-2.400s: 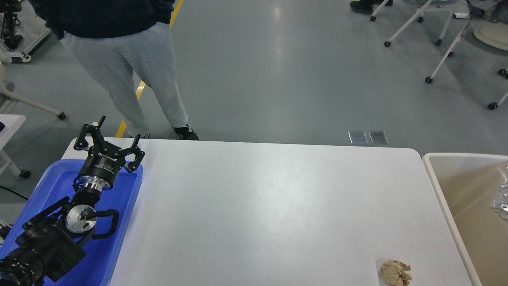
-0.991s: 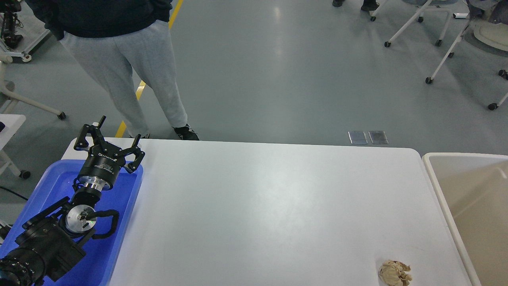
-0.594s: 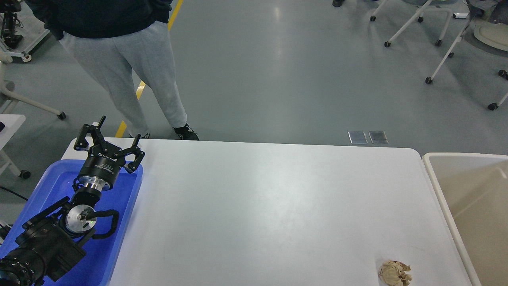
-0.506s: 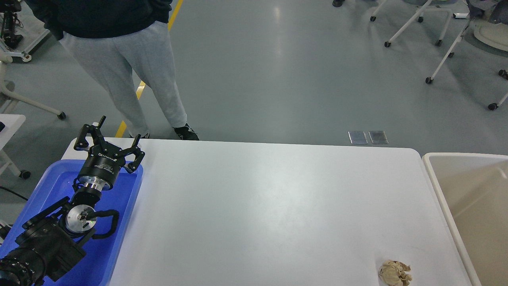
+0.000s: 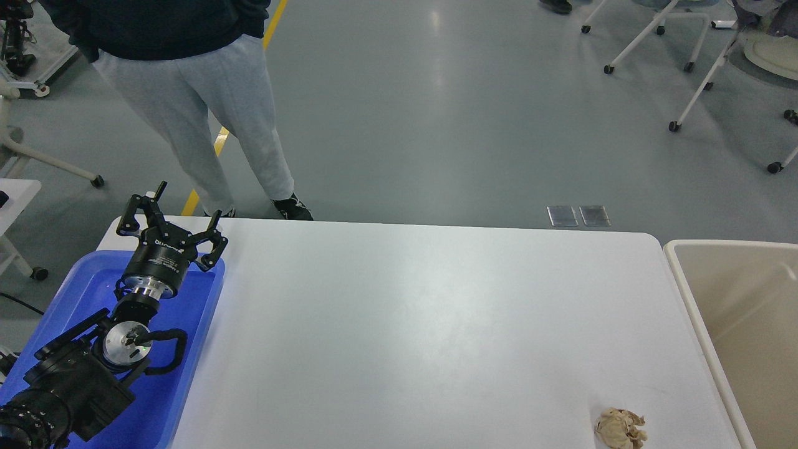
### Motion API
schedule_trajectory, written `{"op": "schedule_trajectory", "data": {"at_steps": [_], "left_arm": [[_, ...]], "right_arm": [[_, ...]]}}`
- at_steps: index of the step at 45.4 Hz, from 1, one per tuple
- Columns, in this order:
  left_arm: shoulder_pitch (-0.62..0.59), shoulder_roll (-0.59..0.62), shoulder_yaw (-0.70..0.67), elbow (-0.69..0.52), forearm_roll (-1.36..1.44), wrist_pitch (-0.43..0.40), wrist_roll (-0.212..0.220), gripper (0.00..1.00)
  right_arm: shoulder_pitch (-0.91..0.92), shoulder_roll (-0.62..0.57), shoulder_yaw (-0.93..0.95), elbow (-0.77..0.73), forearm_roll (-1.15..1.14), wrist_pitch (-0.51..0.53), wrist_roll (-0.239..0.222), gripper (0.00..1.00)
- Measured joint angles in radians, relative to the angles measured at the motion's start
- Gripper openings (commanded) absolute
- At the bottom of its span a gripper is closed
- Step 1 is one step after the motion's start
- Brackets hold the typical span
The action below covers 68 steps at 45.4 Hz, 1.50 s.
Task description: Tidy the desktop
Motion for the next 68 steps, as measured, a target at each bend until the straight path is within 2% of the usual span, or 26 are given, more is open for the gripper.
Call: {"op": "schedule_trajectory", "data": {"at_steps": [12,23,32,40,48,68], "left_arm": [[0.000,0.000,0.000,0.000,0.000,0.000,0.000,1.00],[0.000,0.000,0.000,0.000,0.000,0.000,0.000,1.00],[0.000,0.000,0.000,0.000,0.000,0.000,0.000,1.00],[0.000,0.000,0.000,0.000,0.000,0.000,0.000,1.00],[0.000,0.000,0.000,0.001,0.000,0.001,0.000,1.00],[0.000,0.000,0.000,0.000,0.000,0.001,0.000,1.00]], "right_arm": [[-0.001,-0.095,0.333,0.222,-0.011,0.065,0.017,0.99],[-0.090,-0.137,0.613,0.461,-0.051,0.130,0.089,0.99],[-0.166,-0.139,0.775,0.634,-0.081,0.189,0.124,0.99],[-0.207,-0.084,0.882,0.740,-0.139,0.216,0.136,0.99],[-0.230,0.021,0.989,0.799,-0.237,0.225,0.142,0.99],[-0.211,0.273,1.153,0.834,-0.354,0.225,0.145,0.99]]}}
